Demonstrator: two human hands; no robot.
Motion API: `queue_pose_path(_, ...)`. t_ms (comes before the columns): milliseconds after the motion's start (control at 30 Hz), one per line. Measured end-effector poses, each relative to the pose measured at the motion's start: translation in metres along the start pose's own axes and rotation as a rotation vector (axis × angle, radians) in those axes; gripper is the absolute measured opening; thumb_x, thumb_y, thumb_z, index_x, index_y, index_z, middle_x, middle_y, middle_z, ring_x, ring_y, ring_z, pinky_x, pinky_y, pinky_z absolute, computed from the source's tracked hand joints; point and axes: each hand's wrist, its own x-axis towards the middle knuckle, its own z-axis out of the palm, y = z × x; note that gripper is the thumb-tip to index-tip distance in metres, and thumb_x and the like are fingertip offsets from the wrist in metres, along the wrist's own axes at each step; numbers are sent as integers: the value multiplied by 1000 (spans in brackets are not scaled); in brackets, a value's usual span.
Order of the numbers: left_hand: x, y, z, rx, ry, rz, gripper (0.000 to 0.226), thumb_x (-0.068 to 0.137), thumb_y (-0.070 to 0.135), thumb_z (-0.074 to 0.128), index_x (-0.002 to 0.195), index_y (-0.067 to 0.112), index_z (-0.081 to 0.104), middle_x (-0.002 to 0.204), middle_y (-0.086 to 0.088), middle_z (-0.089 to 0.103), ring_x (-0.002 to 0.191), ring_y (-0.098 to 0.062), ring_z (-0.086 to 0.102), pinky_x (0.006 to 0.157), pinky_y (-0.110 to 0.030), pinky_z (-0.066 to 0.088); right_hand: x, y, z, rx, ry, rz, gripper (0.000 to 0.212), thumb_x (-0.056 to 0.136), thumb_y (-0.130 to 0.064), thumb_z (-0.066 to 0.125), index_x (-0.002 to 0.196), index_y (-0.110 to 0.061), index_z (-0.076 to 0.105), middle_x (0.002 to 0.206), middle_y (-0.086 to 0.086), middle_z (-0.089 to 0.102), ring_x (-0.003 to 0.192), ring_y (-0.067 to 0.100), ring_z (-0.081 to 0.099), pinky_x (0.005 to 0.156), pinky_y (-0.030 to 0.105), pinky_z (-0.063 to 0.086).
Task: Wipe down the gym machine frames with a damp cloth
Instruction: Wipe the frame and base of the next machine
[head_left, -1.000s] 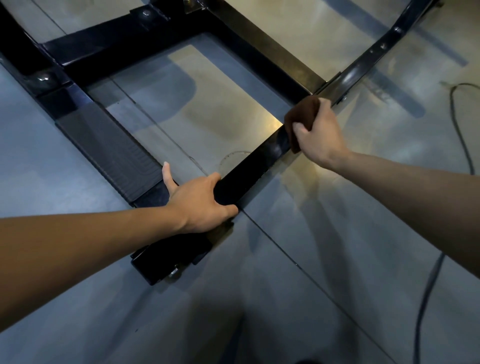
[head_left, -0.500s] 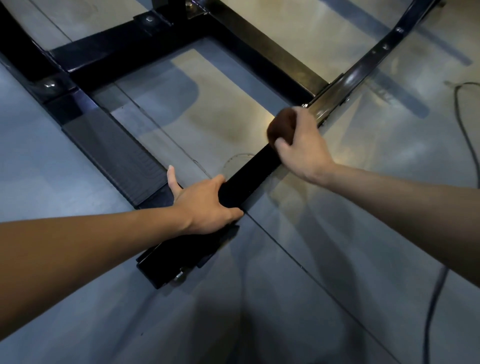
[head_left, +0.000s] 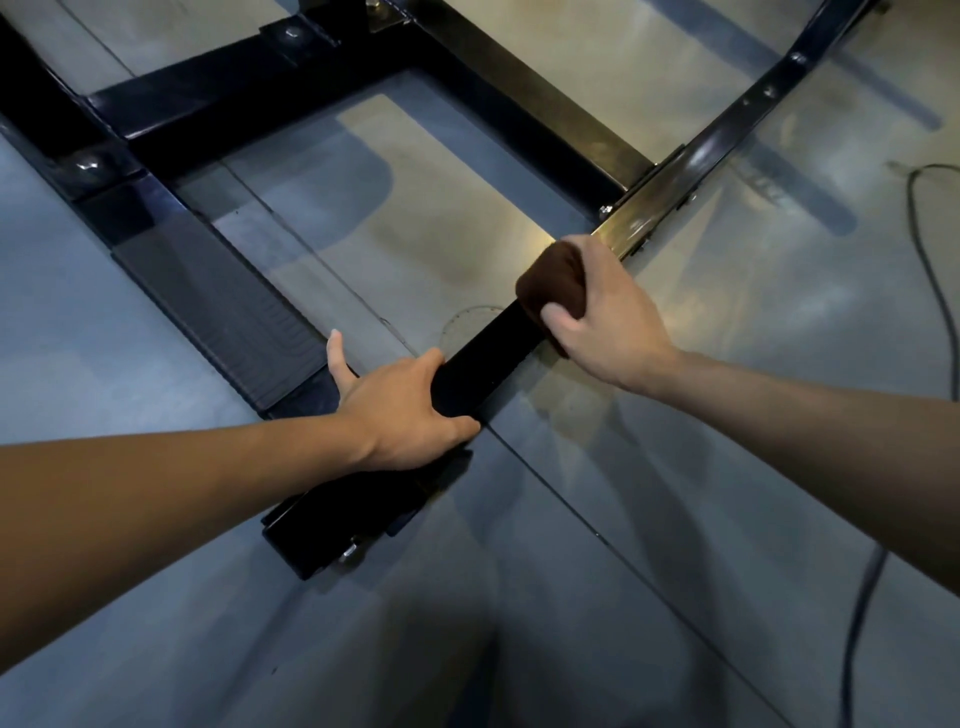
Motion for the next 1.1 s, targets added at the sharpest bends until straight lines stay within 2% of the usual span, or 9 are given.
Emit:
queue_pose_path(100, 1, 0, 1, 1, -18, -6, 48, 84, 73, 55, 93, 27, 44, 80, 9, 64, 91, -16, 66, 110, -65, -29, 9, 19, -12, -108, 117, 117, 51, 89, -38, 61, 136, -26, 45, 126, 2, 62, 107, 30, 63, 89, 39, 48)
queue_pose_path(233, 1, -1, 1, 11, -10, 1, 51, 84, 76, 54, 94, 28, 42, 82, 8, 63, 93, -17, 65, 111, -65, -28, 42, 21, -19, 31, 223, 340, 63, 93, -36, 61, 148, -17, 38, 140, 10, 54, 118, 33, 61, 97, 42, 51)
queue_pose_path(433, 2, -1, 0, -5, -12, 5, 48, 83, 74, 55, 90, 28, 42, 80, 9, 64, 89, -15, 65, 110, -65, -28, 7, 2, -1, -42, 17, 22, 52, 87, -36, 64, 134, -29, 44, 122, -4, 58, 100, 20, 59, 91, 40, 50)
queue_pose_path(533, 2, -2, 0, -3, -18, 2, 47, 84, 72, 55, 89, 27, 42, 80, 8, 64, 87, -15, 65, 110, -65, -29, 21, 16, -11, -59, 147, 206, 51, 89, -39, 60, 136, -25, 45, 114, -3, 61, 97, 21, 59, 91, 39, 51)
queue_pose_path(633, 2, 0, 0, -1, -15, 4, 46, 84, 71, 55, 88, 27, 42, 80, 8, 64, 87, -15, 65, 110, -66, -28, 42, 13, -15, 61, 200, 369, 61, 91, -37, 62, 145, -18, 41, 132, 6, 59, 112, 28, 63, 98, 42, 54)
queue_pose_path(833, 2, 0, -1, -3, -31, 4, 48, 83, 74, 55, 93, 28, 44, 82, 9, 65, 90, -17, 66, 110, -64, -29, 2, -2, 3, 32, 23, 32, 53, 83, -38, 61, 133, -30, 46, 123, -5, 58, 104, 22, 61, 92, 40, 52)
queue_pose_path(933, 2, 0, -1, 13, -38, -6, 49, 83, 73, 55, 94, 27, 42, 83, 8, 64, 91, -19, 66, 111, -65, -28, 16, 15, -3, 31, 155, 207, 51, 90, -35, 62, 138, -26, 45, 117, -5, 59, 100, 19, 59, 93, 37, 52)
queue_pose_path(1000, 1, 1, -1, 13, -28, -3, 47, 83, 71, 55, 89, 27, 40, 82, 7, 64, 89, -19, 66, 111, -66, -26, 34, 17, -8, 122, 206, 359, 59, 93, -35, 61, 146, -21, 39, 130, 3, 57, 112, 25, 61, 100, 44, 55)
queue_pose_path(1100, 0, 1, -1, -4, -23, 6, 46, 84, 71, 55, 86, 29, 38, 81, 8, 64, 88, -17, 66, 111, -65, -28, 36, 7, -4, 158, 177, 265, 62, 92, -25, 64, 148, -17, 38, 142, 7, 51, 123, 27, 57, 108, 39, 48)
